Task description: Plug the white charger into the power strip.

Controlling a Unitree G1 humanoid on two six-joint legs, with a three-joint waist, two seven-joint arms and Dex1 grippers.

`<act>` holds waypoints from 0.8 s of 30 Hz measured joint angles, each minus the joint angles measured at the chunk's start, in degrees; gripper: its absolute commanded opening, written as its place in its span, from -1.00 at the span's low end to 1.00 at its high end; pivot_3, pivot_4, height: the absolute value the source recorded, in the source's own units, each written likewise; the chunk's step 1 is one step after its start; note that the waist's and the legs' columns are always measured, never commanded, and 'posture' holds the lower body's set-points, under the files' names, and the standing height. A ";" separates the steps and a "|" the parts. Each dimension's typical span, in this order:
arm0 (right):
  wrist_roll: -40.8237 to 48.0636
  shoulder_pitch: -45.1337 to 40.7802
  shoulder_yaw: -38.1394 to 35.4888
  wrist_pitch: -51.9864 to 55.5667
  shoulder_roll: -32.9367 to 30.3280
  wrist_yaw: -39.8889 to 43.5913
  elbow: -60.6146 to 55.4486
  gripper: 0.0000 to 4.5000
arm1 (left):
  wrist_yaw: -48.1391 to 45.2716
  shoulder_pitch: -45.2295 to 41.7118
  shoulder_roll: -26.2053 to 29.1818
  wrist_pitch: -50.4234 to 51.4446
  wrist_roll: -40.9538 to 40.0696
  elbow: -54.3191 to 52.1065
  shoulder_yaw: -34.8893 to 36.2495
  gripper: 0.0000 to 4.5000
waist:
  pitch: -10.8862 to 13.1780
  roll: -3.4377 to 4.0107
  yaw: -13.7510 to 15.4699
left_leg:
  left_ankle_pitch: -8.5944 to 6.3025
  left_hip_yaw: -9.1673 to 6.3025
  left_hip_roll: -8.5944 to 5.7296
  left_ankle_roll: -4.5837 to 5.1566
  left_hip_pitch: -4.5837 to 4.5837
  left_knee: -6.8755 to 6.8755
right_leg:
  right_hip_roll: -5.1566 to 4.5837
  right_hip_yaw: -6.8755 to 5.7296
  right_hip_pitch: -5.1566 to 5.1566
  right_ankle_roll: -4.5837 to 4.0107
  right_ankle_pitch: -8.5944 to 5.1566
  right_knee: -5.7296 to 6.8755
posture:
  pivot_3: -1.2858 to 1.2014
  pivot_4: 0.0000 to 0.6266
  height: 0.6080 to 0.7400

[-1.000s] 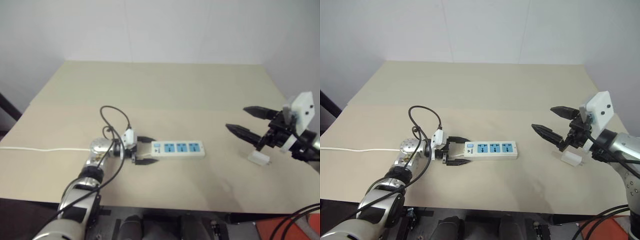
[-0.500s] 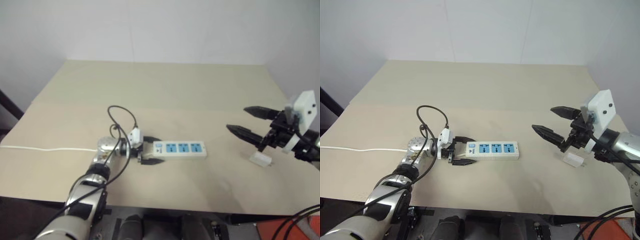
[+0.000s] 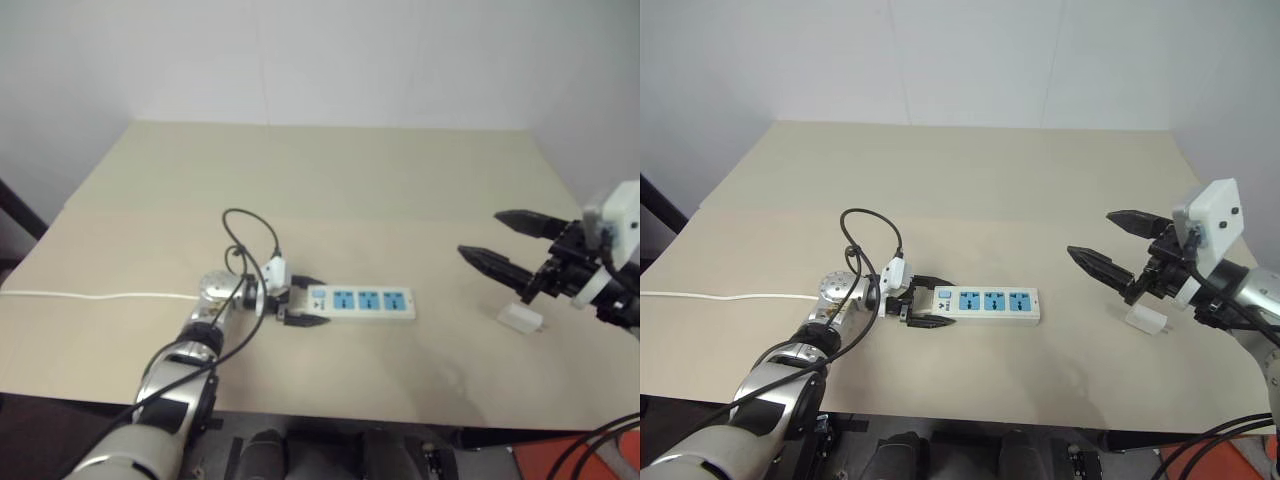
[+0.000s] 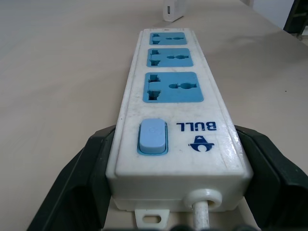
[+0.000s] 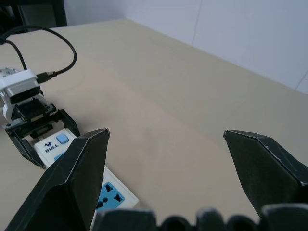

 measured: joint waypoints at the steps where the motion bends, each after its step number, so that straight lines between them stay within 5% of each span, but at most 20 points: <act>1: 0.00 0.07 -0.01 0.00 -0.03 -0.02 0.00 0.98 | 0.02 0.00 0.02 -0.11 0.01 0.01 -0.01 0.46 | 0.00 0.00 -0.01 | 0.00 0.00 0.00 0.00 0.01 0.00 | 0.00 0.00 0.01 0.01 0.00 0.00 | 0.03 -0.52 1.00; 8: 0.23 -0.79 -0.06 4.49 -3.62 -0.15 4.75 0.98 | -0.95 0.83 0.34 0.70 -0.19 -2.04 -0.07 0.46 | 0.00 0.00 -0.20 | 0.00 0.00 0.00 0.00 -0.04 0.00 | 0.00 0.01 -0.06 -0.02 0.00 -0.01 | 0.03 -0.52 1.00; 13: 0.02 -6.17 3.38 13.15 -12.10 -0.59 10.58 0.98 | -3.01 2.58 0.55 4.44 -0.87 -6.72 -0.75 0.46 | -0.02 0.03 -0.42 | -0.01 -0.01 0.01 0.02 -0.18 -0.04 | 0.01 0.00 -0.21 -0.05 -0.01 -0.04 | 0.03 -0.52 1.00; 18: -3.22 -14.48 19.49 20.88 -27.26 6.02 16.37 0.98 | -3.66 4.96 0.89 10.56 -1.29 -13.22 -1.52 0.46 | -0.04 0.13 -0.71 | -0.02 0.01 0.03 0.03 -0.33 -0.04 | -0.02 0.00 -0.36 -0.05 -0.02 -0.09 | 0.03 -0.52 1.00; 24: -13.23 -24.64 37.38 19.93 -30.99 16.95 21.46 0.98 | -2.17 6.45 1.44 15.15 -1.16 -17.88 -2.79 0.46 | -0.03 0.10 -0.83 | -0.03 0.01 0.05 0.03 -0.39 -0.03 | -0.02 -0.04 -0.36 -0.02 -0.03 -0.23 | 0.03 -0.52 1.00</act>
